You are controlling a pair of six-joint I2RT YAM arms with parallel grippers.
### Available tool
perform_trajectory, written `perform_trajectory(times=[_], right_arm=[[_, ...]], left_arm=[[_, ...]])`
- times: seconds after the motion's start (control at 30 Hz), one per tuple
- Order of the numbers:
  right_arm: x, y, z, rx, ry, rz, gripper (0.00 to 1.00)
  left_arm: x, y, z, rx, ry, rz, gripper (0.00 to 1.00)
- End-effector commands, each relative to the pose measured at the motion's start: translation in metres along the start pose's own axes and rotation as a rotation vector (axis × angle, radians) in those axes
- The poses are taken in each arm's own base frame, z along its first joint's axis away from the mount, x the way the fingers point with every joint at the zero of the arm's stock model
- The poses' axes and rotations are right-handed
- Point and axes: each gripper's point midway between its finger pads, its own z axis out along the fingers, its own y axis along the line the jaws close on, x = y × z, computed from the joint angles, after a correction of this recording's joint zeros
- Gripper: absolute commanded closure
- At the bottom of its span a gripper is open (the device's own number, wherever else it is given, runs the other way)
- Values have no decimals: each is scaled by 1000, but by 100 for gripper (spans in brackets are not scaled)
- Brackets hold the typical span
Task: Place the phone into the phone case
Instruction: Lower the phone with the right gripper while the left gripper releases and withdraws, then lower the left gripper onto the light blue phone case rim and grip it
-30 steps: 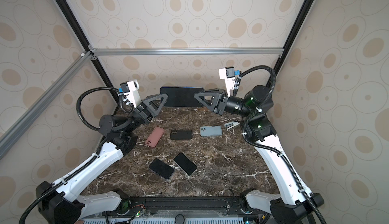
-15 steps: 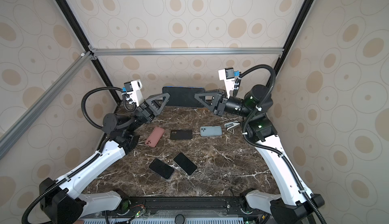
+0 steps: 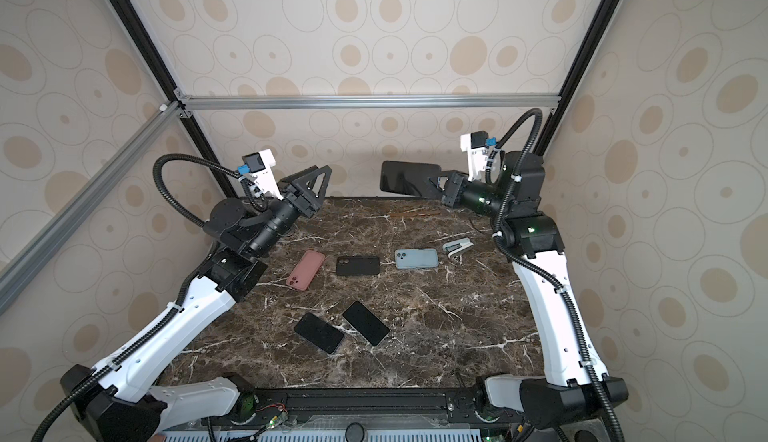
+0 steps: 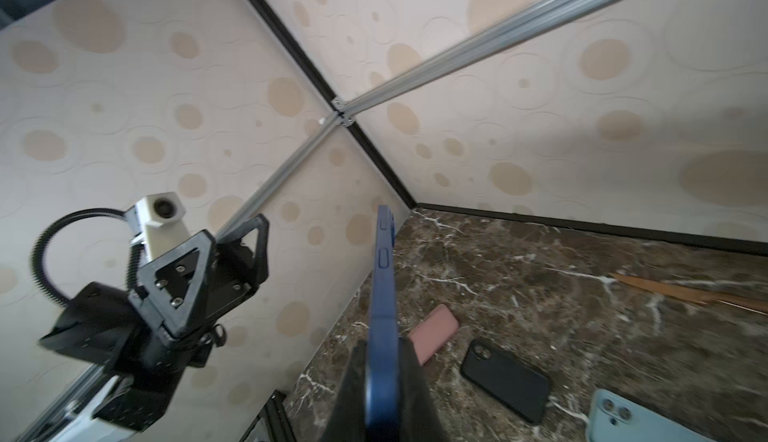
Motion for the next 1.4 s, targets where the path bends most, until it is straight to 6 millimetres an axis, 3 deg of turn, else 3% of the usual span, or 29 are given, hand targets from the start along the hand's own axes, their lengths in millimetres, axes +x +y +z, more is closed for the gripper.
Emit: perform_trajectory(times=[0.0,0.17,0.27,0.47,0.7,0.97,1.07,1.37], right_arm=[[5,-38,-9,197,31,-47,100],[29,-84,-10,373,99,-71,100],[44,-102,-9,427,147,-52,100],[60,-112,-20,492,175,-41,100],[65,-111,-50,591,182,-120,100],[72,-106,-69,625,172,-172,100],[73,-106,-73,635,178,-180,100],[74,-103,-79,646,175,-205,100]], left_arm=[[50,52,14,-208,186,80,41],[134,87,37,-316,451,111,41],[180,98,50,-335,561,133,43],[262,95,82,-278,721,171,57],[336,92,118,-226,814,190,66],[404,110,141,-238,911,232,86],[419,114,145,-241,943,244,87],[465,127,131,-246,1030,238,95]])
